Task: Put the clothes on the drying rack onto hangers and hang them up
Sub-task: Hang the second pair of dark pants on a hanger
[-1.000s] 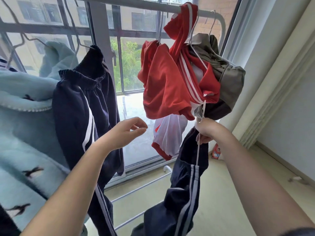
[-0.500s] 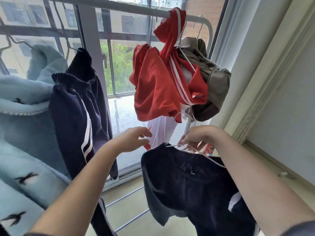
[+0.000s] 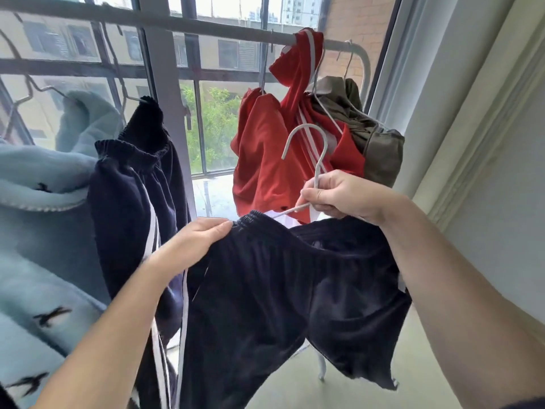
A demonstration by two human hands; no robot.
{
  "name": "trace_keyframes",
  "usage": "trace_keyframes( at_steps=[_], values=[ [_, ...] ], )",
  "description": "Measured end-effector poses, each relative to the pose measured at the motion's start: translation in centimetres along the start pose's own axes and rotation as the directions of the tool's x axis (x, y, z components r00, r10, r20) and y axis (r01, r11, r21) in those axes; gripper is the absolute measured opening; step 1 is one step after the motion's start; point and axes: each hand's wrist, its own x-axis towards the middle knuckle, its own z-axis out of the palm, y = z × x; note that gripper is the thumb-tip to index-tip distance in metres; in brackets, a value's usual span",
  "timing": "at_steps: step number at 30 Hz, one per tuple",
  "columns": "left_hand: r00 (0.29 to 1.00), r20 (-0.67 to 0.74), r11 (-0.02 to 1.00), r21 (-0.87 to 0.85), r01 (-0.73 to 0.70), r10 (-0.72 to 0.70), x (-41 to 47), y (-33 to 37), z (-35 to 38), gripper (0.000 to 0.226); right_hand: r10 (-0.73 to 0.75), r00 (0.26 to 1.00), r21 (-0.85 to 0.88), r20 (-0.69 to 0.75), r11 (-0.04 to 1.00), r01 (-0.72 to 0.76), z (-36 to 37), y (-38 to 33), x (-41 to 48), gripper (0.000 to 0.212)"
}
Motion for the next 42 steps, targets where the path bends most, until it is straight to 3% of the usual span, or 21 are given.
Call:
trace_keyframes(
  at_steps=[2, 4, 8, 10, 18, 20, 22, 28, 33, 36, 39, 40, 42],
  values=[
    [0.999, -0.042, 0.998, 0.057, 0.006, -0.003, -0.1, 1.2, -1.3, 0.037, -0.05, 0.997, -0.032, -0.063, 0.998, 0.048, -0.1, -1.8, 0.3, 0.027],
    [0.977, -0.203, 0.974, 0.223, -0.024, 0.071, 0.3, 2.4, -2.5, 0.044, -0.08, 0.986, -0.061, -0.149, 0.996, 0.072, -0.5, -3.9, 1.0, 0.028],
    [0.895, -0.388, 0.849, 0.528, 0.021, 0.219, 1.4, 4.4, -4.8, 0.021, -0.123, 0.971, -0.121, -0.205, 0.988, 0.099, -1.7, -8.5, 2.3, 0.028],
    [0.853, -0.443, 0.78, 0.622, 0.07, 0.277, 2.2, 5.8, -6.2, 0.026, -0.111, 0.968, -0.13, -0.227, 0.988, 0.083, -2.3, -10.5, 3.6, 0.026],
    [0.694, -0.424, 0.432, 0.884, 0.179, 0.581, 4.6, 12.7, -12.8, 0.028, -0.001, 0.968, -0.192, -0.25, 0.98, -0.049, -3.5, -16.0, 10.1, 0.024],
    [0.63, -0.384, 0.294, 0.923, 0.248, 0.675, 5.8, 14.4, -14.8, 0.035, 0.026, 0.974, -0.232, -0.223, 0.97, -0.079, -3.4, -17.9, 11.7, 0.024],
    [0.635, -0.334, 0.202, 0.941, 0.273, 0.697, 7.1, 15.8, -15.8, 0.043, 0.046, 0.979, -0.238, -0.197, 0.967, -0.093, -3.1, -19.1, 13.4, 0.023],
    [0.799, -0.331, 0.308, 0.932, 0.193, 0.502, 11.0, 17.7, -18.1, 0.037, 0.08, 0.977, -0.186, -0.198, 0.975, -0.117, -1.8, -21.0, 18.0, 0.015],
    [0.818, -0.308, 0.393, 0.913, 0.111, 0.485, 12.1, 18.8, -20.3, 0.032, 0.138, 0.986, -0.166, -0.094, 0.974, -0.152, 0.5, -19.6, 19.1, 0.021],
    [0.787, -0.317, 0.377, 0.919, 0.116, 0.53, 12.5, 18.5, -20.4, 0.031, 0.072, 0.994, -0.198, -0.081, 0.976, -0.087, 1.7, -18.4, 19.5, 0.021],
    [0.779, -0.371, 0.43, 0.891, 0.144, 0.506, 13.3, 18.7, -19.9, 0.034, 0.017, 1.0, -0.234, 0.004, 0.972, -0.016, -0.1, -17.0, 18.9, 0.03],
    [0.793, -0.366, 0.448, 0.884, 0.132, 0.487, 13.7, 18.9, -19.5, 0.036, 0.004, 1.0, -0.242, -0.009, 0.97, -0.006, -1.5, -16.4, 18.6, 0.032],
    [0.815, -0.31, 0.457, 0.887, 0.062, 0.49, 14.8, 19.2, -18.6, 0.04, -0.026, 0.981, -0.274, -0.191, 0.961, -0.028, -4.7, -15.1, 17.8, 0.025]
  ],
)
